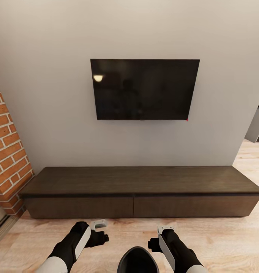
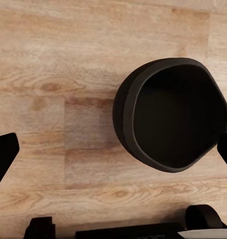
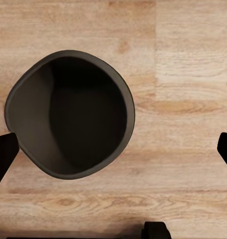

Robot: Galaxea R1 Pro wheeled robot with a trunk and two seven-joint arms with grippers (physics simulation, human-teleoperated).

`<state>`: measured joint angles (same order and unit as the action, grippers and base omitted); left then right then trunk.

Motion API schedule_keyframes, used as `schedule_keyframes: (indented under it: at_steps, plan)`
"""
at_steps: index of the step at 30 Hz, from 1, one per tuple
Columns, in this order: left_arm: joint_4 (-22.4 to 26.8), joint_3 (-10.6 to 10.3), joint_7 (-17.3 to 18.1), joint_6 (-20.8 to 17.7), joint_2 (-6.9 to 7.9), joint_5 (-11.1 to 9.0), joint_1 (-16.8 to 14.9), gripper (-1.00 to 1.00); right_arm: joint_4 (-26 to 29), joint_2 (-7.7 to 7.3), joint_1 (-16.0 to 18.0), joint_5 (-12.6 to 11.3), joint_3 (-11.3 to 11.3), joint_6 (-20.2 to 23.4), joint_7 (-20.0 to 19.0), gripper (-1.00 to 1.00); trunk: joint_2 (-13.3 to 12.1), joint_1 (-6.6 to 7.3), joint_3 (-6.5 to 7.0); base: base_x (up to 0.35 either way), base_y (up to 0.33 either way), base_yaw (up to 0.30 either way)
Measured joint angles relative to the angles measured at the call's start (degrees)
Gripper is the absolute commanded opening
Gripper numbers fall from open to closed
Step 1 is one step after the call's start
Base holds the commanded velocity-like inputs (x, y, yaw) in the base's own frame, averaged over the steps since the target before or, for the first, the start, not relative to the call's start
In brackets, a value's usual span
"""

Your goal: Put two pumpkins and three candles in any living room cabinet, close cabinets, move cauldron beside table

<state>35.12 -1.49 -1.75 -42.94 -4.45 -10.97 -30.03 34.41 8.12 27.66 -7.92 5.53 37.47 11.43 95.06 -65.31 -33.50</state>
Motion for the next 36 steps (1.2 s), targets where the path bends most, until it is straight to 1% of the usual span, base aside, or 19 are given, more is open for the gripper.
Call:
schedule_keyframes:
  at_steps: [4, 10, 36]
  plan:
    - [0.3, 0.0, 0.0, -0.8, -0.02, -0.1, 0.0, 1.0, 0.0, 0.0, 0.0, 0.0, 0.0, 0.0, 0.0, 1.0, 1.6, -0.88, -0.72, 0.0, 0.0, 0.0]
    - [0.2, 0.0, 0.0, -1.0, -0.04, -0.1, 0.0, 1.0, 0.0, 0.0, 0.0, 0.0, 0.0, 0.0, -0.1, 1.0, 4.0, -2.2, -1.8, 0.0, 0.0, 0.0]
    - [-0.2, -0.1, 0.0, -0.3, -0.06, 0.2, 0.0, 1.0, 0.1, -0.02, 0.0, 0.0, 0.0, -0.4, -0.4, 1.0, 14.4, -7.91, -6.46, 0.0, 0.0, 0.0]
